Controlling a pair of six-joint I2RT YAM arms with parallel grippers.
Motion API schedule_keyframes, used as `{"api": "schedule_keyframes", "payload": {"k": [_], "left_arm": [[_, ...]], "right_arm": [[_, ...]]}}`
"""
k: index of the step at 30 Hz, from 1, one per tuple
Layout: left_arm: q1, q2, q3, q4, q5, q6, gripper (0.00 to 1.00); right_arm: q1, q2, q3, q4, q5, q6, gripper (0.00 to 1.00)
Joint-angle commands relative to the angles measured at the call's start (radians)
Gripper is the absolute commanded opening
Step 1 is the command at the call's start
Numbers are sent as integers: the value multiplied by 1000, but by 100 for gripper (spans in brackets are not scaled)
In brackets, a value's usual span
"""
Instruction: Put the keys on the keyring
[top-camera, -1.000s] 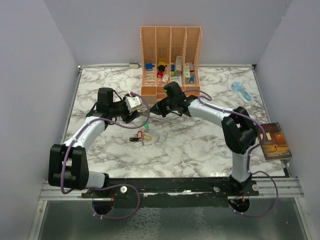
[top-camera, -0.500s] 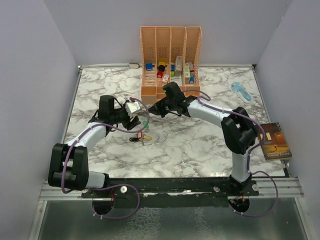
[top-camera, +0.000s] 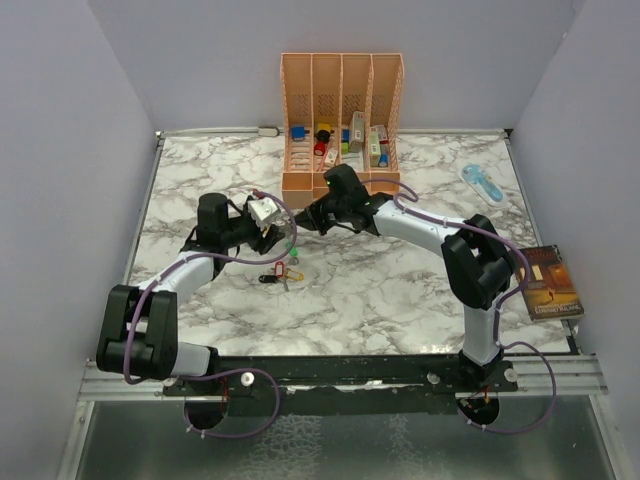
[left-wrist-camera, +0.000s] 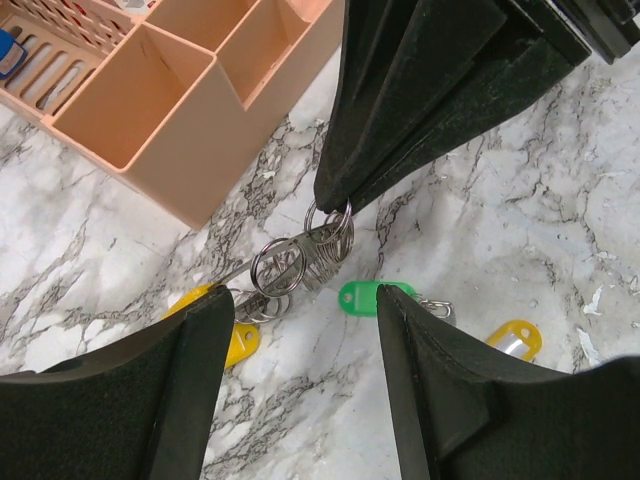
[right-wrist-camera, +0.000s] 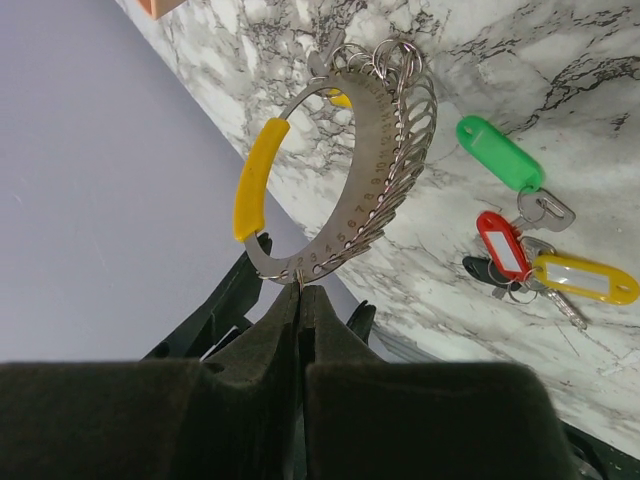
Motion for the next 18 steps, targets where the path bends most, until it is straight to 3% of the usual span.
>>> {"api": "schedule_keyframes", "payload": {"k": [1,7,18], "left_arm": [[-7,20,-14,92,-14,-46,61],[-8,31,-26,131,-11,-61,56],[-8,33,-21,104,-8,-34,36]], "right_arm": [[11,-16,-16,50,-27,-7,1],[12,-10,-25,66,-36,-5,1],[14,-17,-65,99,-41,4,1]]}}
